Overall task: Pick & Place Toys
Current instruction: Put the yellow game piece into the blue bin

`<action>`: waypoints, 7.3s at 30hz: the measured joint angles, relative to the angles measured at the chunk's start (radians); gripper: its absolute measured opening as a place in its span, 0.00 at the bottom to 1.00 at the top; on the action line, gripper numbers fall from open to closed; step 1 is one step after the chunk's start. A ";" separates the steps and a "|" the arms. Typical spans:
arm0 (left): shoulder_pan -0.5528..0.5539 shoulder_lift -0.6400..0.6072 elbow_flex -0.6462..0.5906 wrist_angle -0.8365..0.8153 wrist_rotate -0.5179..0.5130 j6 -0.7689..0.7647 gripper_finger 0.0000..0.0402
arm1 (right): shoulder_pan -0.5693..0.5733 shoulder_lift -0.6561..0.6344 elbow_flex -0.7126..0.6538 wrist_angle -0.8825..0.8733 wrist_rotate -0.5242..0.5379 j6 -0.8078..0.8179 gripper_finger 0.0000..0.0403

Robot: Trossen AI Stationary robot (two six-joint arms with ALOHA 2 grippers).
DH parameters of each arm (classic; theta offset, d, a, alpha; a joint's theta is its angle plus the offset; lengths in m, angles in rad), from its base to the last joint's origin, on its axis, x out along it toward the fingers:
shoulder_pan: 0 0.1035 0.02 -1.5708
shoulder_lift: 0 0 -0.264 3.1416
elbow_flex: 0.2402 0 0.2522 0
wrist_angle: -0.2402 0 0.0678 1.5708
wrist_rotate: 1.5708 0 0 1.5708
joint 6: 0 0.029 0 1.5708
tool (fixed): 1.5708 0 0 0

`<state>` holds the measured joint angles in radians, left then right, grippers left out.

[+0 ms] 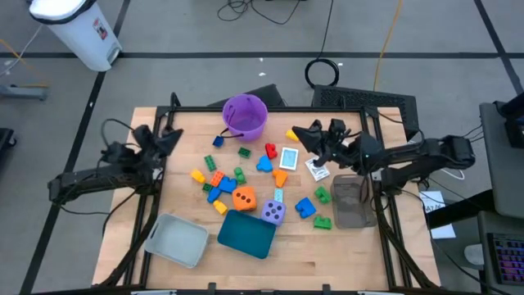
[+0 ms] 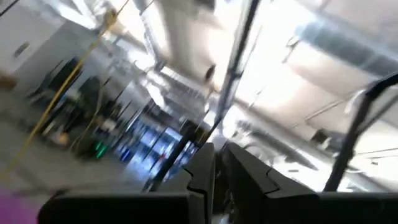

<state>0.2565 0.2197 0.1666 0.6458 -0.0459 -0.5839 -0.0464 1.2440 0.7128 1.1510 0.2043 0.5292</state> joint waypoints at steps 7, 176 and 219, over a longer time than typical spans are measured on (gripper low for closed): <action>-0.001 0.136 0.360 -0.571 0.078 0.256 0.12 | 0.029 0.059 0.189 -0.205 0.000 -0.093 0.01; 0.148 0.658 0.775 -0.495 0.116 0.266 0.65 | -0.581 0.589 0.365 -1.376 -0.184 -0.536 0.63; 0.148 0.658 0.775 -0.498 0.096 0.261 0.65 | -0.590 0.543 0.307 -1.208 -0.310 -0.455 0.35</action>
<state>0.4042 0.8772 0.9413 0.1474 0.0505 -0.3233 -0.6361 1.7874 1.0199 -0.0570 -0.1056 0.0746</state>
